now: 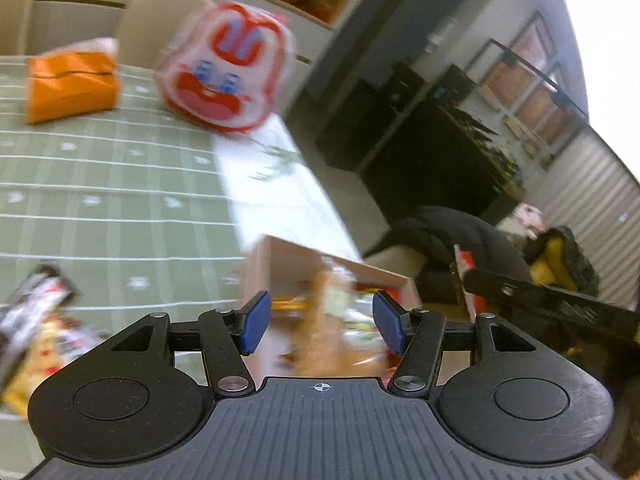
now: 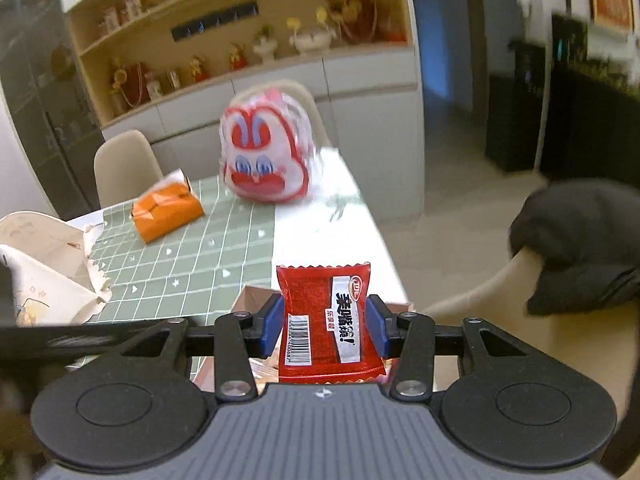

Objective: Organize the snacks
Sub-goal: 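Carry bread and red sachet to pink box and open left gripper over it, then open right gripper over pink box while left gripper reaches toward yellow panda packet, then close left gripper on the yellow panda cracker packet and lift it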

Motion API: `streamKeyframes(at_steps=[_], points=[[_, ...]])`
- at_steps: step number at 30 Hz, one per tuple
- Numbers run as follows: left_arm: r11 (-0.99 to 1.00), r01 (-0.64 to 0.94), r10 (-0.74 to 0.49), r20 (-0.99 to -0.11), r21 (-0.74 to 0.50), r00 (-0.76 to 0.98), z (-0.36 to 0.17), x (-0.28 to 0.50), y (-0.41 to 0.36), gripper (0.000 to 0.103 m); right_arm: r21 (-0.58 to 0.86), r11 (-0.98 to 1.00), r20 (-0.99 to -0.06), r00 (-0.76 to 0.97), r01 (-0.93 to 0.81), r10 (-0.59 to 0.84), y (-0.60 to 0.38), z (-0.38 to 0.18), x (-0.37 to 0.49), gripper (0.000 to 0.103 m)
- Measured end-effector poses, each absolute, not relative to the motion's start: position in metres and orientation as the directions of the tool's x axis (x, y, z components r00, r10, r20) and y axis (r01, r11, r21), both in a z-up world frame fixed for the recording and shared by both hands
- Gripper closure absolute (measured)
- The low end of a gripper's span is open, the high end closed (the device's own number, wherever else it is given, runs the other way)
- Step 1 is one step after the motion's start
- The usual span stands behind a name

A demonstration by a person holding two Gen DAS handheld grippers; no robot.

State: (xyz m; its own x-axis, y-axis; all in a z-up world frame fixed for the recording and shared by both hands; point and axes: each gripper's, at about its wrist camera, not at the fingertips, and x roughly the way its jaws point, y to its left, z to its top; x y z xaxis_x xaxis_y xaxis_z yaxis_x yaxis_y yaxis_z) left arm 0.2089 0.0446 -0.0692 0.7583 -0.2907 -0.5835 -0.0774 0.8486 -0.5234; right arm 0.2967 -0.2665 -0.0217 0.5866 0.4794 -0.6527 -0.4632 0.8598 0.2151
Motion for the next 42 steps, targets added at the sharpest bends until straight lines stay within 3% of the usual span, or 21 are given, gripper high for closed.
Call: streamKeyframes(at_steps=[1, 10, 21, 25, 29, 42], points=[[0.853, -0.107, -0.262, -0.595, -0.511, 0.76, -0.07, 0.2, 0.055, 0.041, 0.24, 0.855, -0.668, 0.562, -0.459, 0.489, -0.264, -0.03, 0.308, 0.049], [0.835, -0.373, -0.051, -0.732, -0.404, 0.679, -0.097, 0.144, 0.139, 0.041, 0.263, 0.863, -0.692, 0.54, -0.431, 0.48, -0.25, -0.058, 0.326, 0.038], [0.94, -0.291, 0.02, -0.821, -0.179, 0.57, -0.132, 0.167, 0.165, 0.041, 0.275, 0.847, -0.746, 0.455, -0.455, 0.486, -0.215, -0.065, 0.247, 0.03], [0.95, -0.26, 0.006, -0.823, -0.172, 0.568, -0.143, 0.177, 0.172, 0.041, 0.263, 0.82, -0.778, 0.392, -0.508, 0.492, -0.189, -0.074, 0.201, 0.03], [0.941, -0.265, -0.021, -0.815, -0.212, 0.579, -0.148, 0.183, 0.179, 0.041, 0.152, 0.806, -0.795, 0.414, -0.572, 0.444, -0.157, -0.074, 0.163, 0.03], [0.964, -0.086, -0.159, -0.807, -0.25, 0.569, -0.148, 0.182, 0.144, 0.041, 0.054, 0.814, -0.858, 0.391, -0.578, 0.334, -0.133, -0.085, 0.141, 0.03]])
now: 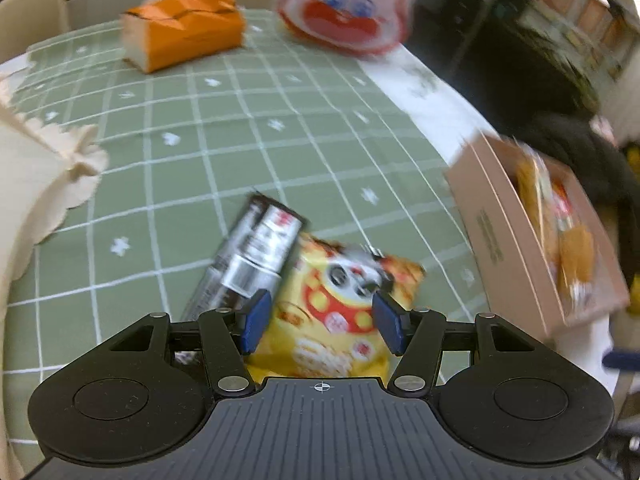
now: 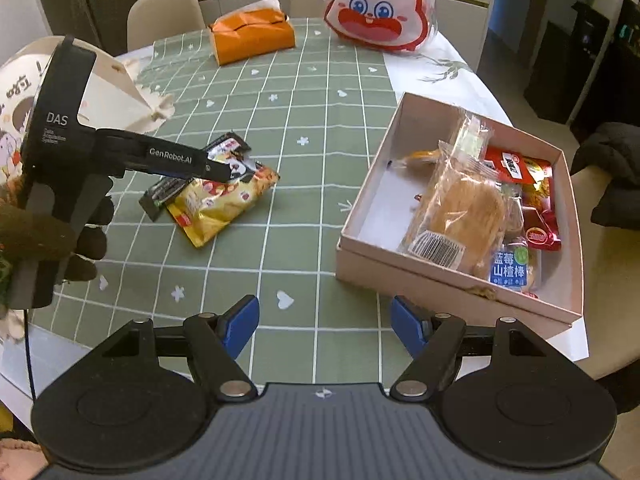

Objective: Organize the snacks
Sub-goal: 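Close left gripper on the yellow panda cracker packet and lift it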

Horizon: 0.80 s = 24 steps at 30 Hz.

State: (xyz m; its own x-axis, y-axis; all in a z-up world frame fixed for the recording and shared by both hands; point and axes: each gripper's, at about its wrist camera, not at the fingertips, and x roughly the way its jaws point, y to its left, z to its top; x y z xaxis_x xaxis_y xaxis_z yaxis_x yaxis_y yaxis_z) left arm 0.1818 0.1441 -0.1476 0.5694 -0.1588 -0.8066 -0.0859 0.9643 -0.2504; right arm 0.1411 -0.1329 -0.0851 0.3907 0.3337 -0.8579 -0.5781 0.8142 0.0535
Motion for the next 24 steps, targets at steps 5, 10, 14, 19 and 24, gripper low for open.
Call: streamKeyframes(at_steps=[5, 10, 14, 19, 24], points=[[0.981, -0.043, -0.133, -0.811, -0.19, 0.57, -0.149, 0.179, 0.13, 0.04, 0.071, 0.821, -0.862, 0.379, -0.567, 0.336, -0.129, -0.091, 0.138, 0.03], [0.98, -0.062, -0.122, -0.826, -0.187, 0.551, -0.154, 0.19, 0.127, 0.032, 0.094, 0.819, -0.87, 0.353, -0.567, 0.345, -0.127, -0.102, 0.134, 0.03], [0.984, -0.064, -0.105, -0.836, -0.165, 0.539, -0.159, 0.201, 0.117, 0.027, 0.102, 0.819, -0.878, 0.336, -0.564, 0.34, -0.129, -0.11, 0.13, 0.03], [0.993, -0.039, -0.075, -0.85, -0.112, 0.522, -0.16, 0.207, 0.104, 0.022, 0.104, 0.829, -0.89, 0.321, -0.55, 0.325, -0.135, -0.119, 0.131, 0.03], [0.988, -0.04, -0.106, -0.847, -0.148, 0.521, -0.156, 0.2, 0.11, 0.038, 0.103, 0.837, -0.894, 0.318, -0.538, 0.314, -0.14, -0.122, 0.136, 0.03]])
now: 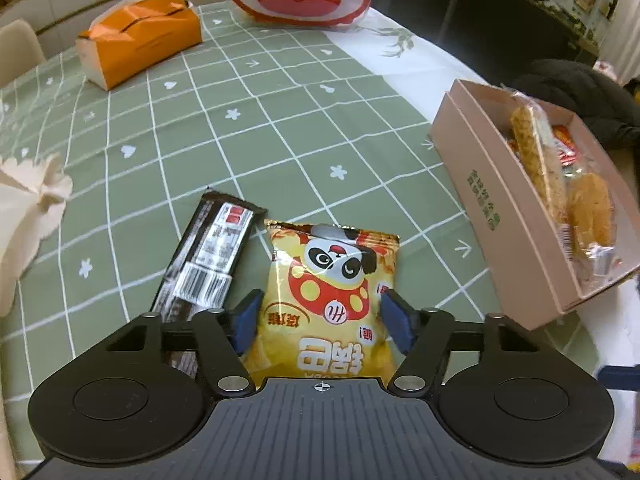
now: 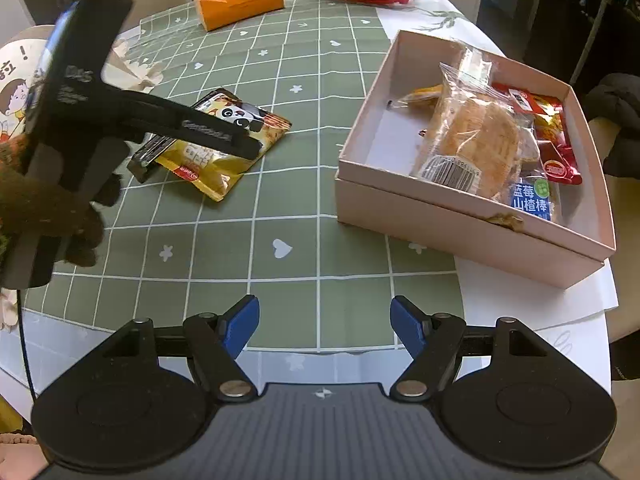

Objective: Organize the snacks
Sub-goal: 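Close left gripper on the yellow panda cracker packet and lift it, then grasp black chocolate bar with right gripper while left gripper holds panda packet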

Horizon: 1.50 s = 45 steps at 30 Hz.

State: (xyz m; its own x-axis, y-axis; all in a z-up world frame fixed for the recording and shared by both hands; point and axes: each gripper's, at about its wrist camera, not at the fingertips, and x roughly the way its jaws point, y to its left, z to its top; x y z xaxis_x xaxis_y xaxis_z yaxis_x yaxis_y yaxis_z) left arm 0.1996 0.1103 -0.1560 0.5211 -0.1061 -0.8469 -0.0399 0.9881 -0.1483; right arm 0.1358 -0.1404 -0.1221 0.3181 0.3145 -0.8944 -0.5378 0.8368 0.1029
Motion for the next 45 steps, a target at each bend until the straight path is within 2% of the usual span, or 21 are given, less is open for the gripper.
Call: streamKeyframes(at_steps=[1, 4, 10, 13, 20, 27, 30, 31, 35, 40, 45], points=[[0.986, -0.044, -0.113, -0.844, -0.16, 0.524, -0.155, 0.197, 0.113, 0.043, 0.104, 0.837, -0.895, 0.317, -0.538, 0.315, -0.14, -0.123, 0.137, 0.03], [0.98, -0.084, -0.108, -0.832, -0.183, 0.543, -0.148, 0.178, 0.122, 0.049, 0.1, 0.831, -0.895, 0.316, -0.548, 0.315, -0.136, -0.123, 0.141, 0.03], [0.931, -0.216, -0.111, -0.79, -0.295, 0.603, -0.132, 0.099, 0.162, 0.056, 0.115, 0.782, -0.86, 0.334, -0.612, 0.387, -0.104, -0.11, 0.148, 0.03], [0.906, -0.292, -0.07, -0.788, -0.307, 0.612, -0.132, 0.057, 0.182, 0.059, 0.143, 0.772, -0.84, 0.337, -0.619, 0.426, -0.074, -0.103, 0.162, 0.03], [0.835, -0.437, -0.008, -0.802, -0.334, 0.597, -0.138, -0.02, 0.219, 0.061, 0.225, 0.76, -0.849, 0.26, -0.609, 0.46, 0.028, -0.121, 0.205, 0.03], [0.742, -0.529, -0.012, -0.796, -0.412, 0.605, -0.146, -0.056, 0.244, 0.062, 0.097, 0.759, -0.874, 0.31, -0.644, 0.375, 0.101, -0.155, 0.209, 0.029], [0.728, -0.533, -0.022, -0.791, -0.432, 0.611, -0.147, -0.056, 0.247, 0.062, 0.07, 0.719, -0.864, 0.319, -0.691, 0.391, 0.099, -0.154, 0.197, 0.039], [0.728, -0.528, -0.03, -0.789, -0.438, 0.613, -0.147, -0.054, 0.247, 0.062, 0.065, 0.686, -0.864, 0.304, -0.725, 0.402, 0.096, -0.153, 0.191, 0.047], [0.746, -0.487, -0.079, -0.787, -0.454, 0.613, -0.149, -0.041, 0.238, 0.062, 0.05, 0.594, -0.869, 0.259, -0.803, 0.423, 0.076, -0.147, 0.169, 0.059], [0.814, -0.399, -0.127, -0.799, -0.423, 0.588, -0.147, -0.018, 0.21, 0.062, 0.078, 0.54, -0.882, 0.195, -0.838, 0.43, 0.028, -0.143, 0.138, 0.059], [0.88, -0.339, -0.111, -0.836, -0.334, 0.537, -0.149, -0.001, 0.181, 0.061, 0.058, 0.551, -0.9, 0.195, -0.833, 0.39, -0.021, -0.145, 0.116, 0.061]])
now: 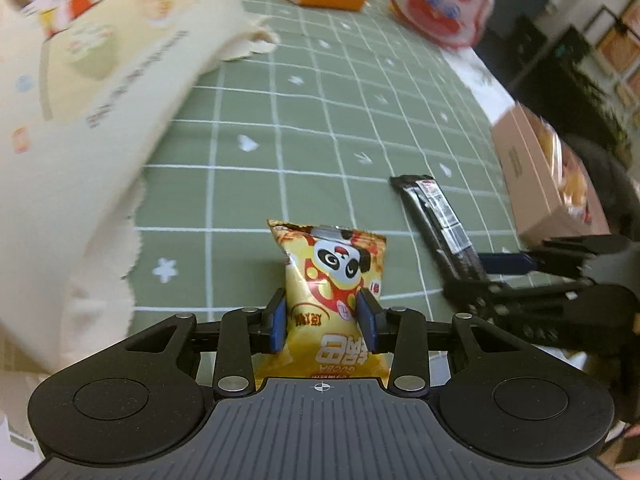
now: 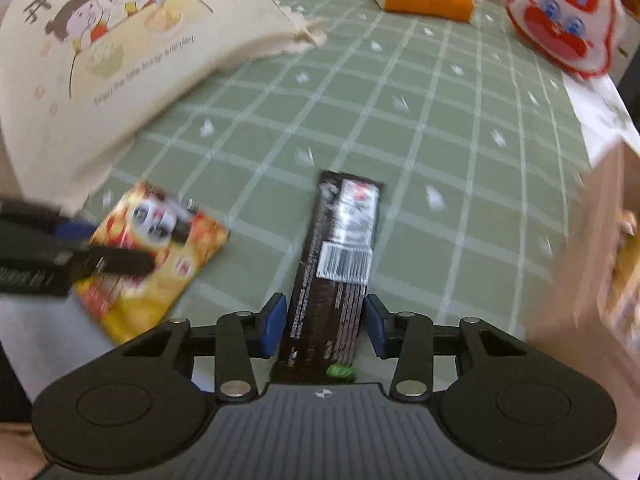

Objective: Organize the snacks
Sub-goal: 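Grasp black chocolate bar with right gripper while left gripper holds panda packet, then carry panda packet and chocolate bar in both grippers over the pink box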

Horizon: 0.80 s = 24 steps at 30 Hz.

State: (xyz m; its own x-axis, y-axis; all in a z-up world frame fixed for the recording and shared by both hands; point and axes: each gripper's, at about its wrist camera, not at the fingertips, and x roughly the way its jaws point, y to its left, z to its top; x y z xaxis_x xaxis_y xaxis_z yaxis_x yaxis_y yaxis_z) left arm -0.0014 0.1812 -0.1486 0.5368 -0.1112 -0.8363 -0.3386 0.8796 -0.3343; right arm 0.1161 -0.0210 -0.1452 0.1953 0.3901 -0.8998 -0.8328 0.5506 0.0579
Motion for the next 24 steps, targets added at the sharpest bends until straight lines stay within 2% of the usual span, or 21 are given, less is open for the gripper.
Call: streamKeyframes(at_steps=[3, 6, 8, 10, 19, 21, 22, 23, 24], points=[[0.899, -0.307, -0.117, -0.847, -0.313, 0.519, -0.148, 0.007, 0.172, 0.058, 0.03, 0.561, -0.891, 0.232, -0.828, 0.39, -0.04, -0.147, 0.105, 0.061], [0.925, -0.282, -0.086, -0.862, -0.256, 0.499, -0.147, 0.014, 0.161, 0.056, 0.005, 0.583, -0.878, 0.275, -0.813, 0.391, -0.045, -0.15, 0.099, 0.047], [0.931, -0.279, -0.071, -0.868, -0.234, 0.491, -0.147, 0.017, 0.157, 0.054, 0.012, 0.608, -0.873, 0.288, -0.794, 0.393, -0.047, -0.153, 0.101, 0.033], [0.937, -0.273, -0.061, -0.874, -0.216, 0.482, -0.147, 0.019, 0.154, 0.052, 0.038, 0.636, -0.867, 0.291, -0.771, 0.405, -0.053, -0.156, 0.106, 0.027], [0.932, -0.269, -0.09, -0.877, -0.241, 0.471, -0.146, 0.015, 0.153, 0.056, 0.034, 0.634, -0.848, 0.314, -0.773, 0.427, -0.04, -0.156, 0.12, 0.028], [0.929, -0.272, -0.1, -0.877, -0.252, 0.47, -0.146, 0.013, 0.153, 0.056, 0.033, 0.633, -0.843, 0.318, -0.774, 0.433, -0.032, -0.156, 0.122, 0.033], [0.925, -0.274, -0.109, -0.876, -0.262, 0.47, -0.146, 0.011, 0.153, 0.057, 0.032, 0.63, -0.84, 0.321, -0.776, 0.437, -0.027, -0.156, 0.123, 0.041], [0.921, -0.277, -0.12, -0.876, -0.274, 0.468, -0.146, 0.01, 0.154, 0.057, 0.026, 0.621, -0.836, 0.323, -0.783, 0.443, -0.022, -0.155, 0.123, 0.053], [0.917, -0.278, -0.133, -0.875, -0.287, 0.465, -0.146, 0.008, 0.155, 0.057, 0.029, 0.612, -0.838, 0.315, -0.79, 0.446, -0.018, -0.154, 0.123, 0.059]])
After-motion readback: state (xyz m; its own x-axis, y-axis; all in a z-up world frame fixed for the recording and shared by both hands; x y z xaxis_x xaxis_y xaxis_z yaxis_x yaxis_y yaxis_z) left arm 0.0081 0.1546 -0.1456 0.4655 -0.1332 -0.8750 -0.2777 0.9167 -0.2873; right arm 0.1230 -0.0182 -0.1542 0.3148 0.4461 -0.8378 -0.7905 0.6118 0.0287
